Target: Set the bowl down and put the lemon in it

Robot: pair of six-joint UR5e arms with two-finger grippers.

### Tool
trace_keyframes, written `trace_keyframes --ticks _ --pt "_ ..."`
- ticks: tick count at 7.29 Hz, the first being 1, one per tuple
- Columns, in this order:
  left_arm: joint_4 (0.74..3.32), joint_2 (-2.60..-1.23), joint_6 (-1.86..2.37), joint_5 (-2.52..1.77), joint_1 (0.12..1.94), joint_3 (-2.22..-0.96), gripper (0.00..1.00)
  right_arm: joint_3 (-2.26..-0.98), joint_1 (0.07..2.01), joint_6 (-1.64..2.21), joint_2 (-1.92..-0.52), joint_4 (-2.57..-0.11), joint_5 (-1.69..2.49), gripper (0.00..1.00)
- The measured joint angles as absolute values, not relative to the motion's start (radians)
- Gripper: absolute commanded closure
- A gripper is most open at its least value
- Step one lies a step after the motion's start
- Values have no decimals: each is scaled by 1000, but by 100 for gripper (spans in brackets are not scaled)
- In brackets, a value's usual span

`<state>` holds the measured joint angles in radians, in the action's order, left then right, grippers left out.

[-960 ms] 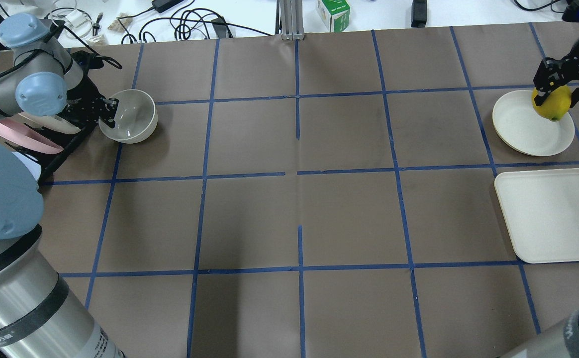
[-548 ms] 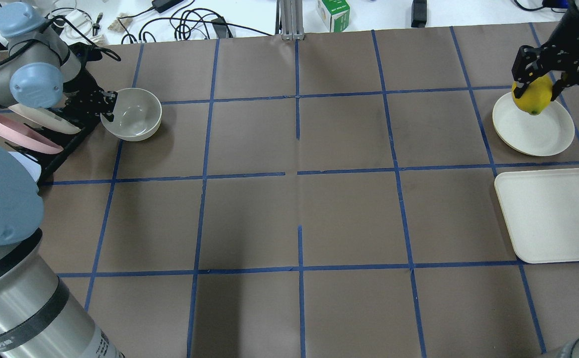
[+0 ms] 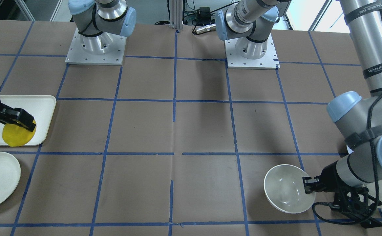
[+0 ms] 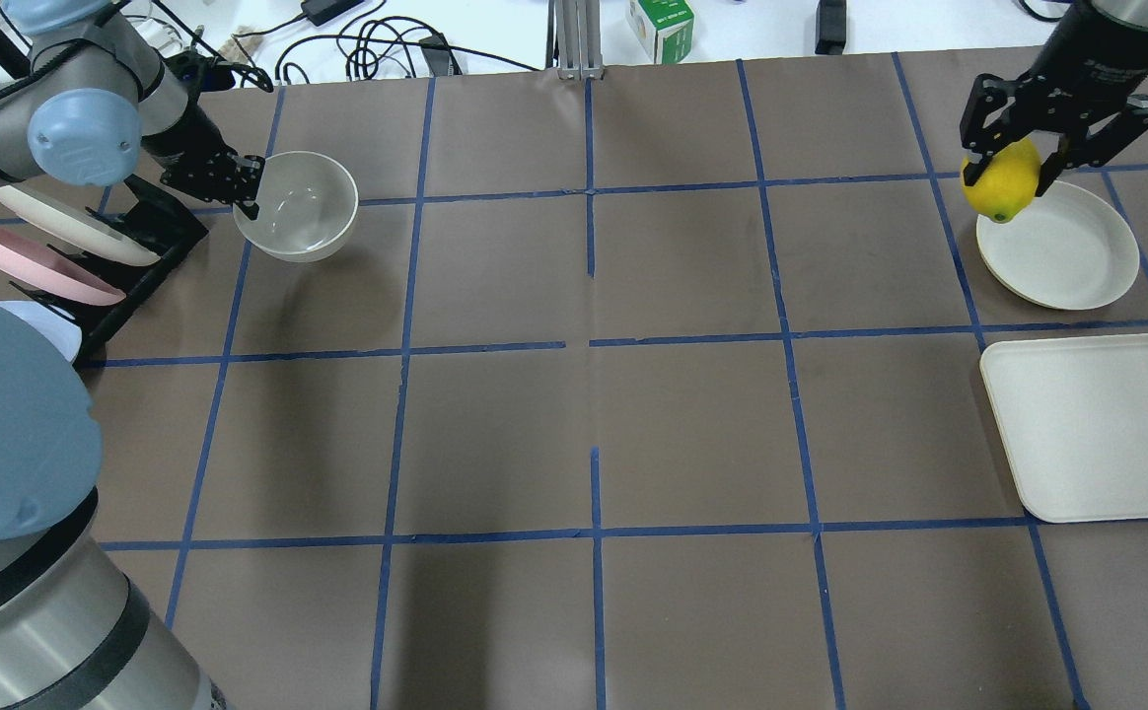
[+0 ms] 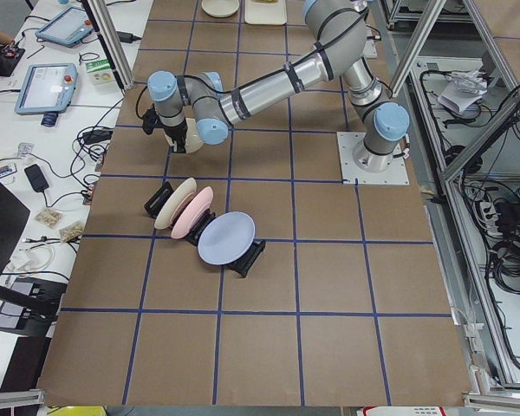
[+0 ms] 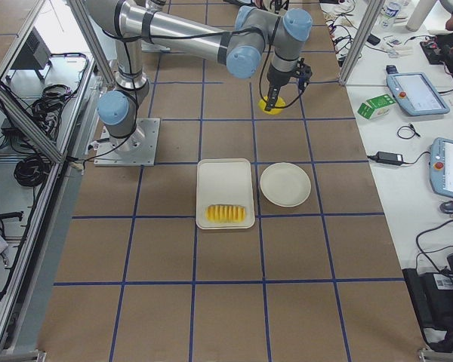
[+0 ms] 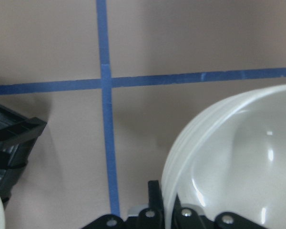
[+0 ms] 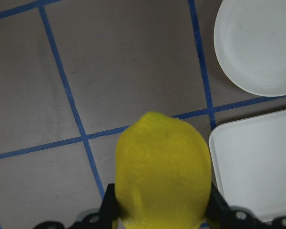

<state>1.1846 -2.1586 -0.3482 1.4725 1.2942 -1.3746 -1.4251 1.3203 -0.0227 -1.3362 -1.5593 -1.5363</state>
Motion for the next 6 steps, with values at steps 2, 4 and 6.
trace_keyframes --ticks 2,4,6 --pt "1201 -2146 -327 1349 1365 -1399 100 -1423 1403 87 -1350 -1560 -1533 100" --pt "1161 -2135 -168 1294 1504 -1459 100 -1424 1457 152 -1352 -1560 -1532 100" --pt "1075 -2133 19 1280 1640 -1499 100 -1430 1529 220 -1347 -1560 -1530 100"
